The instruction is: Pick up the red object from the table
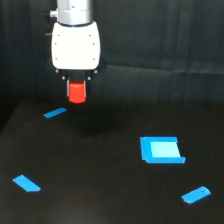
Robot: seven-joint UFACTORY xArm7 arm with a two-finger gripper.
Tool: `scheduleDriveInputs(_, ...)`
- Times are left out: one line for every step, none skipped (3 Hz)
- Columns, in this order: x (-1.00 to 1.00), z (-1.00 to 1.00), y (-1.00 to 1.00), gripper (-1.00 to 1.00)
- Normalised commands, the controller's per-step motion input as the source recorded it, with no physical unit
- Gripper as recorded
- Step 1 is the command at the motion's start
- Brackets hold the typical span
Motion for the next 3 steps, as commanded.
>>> scheduleDriveInputs(0.10, 0.01, -0.12, -1.00)
scheduleDriveInputs(0.04, 0.03, 0.03, -1.00)
scheduleDriveInputs(0.07, 0.04, -0.06, -0.94)
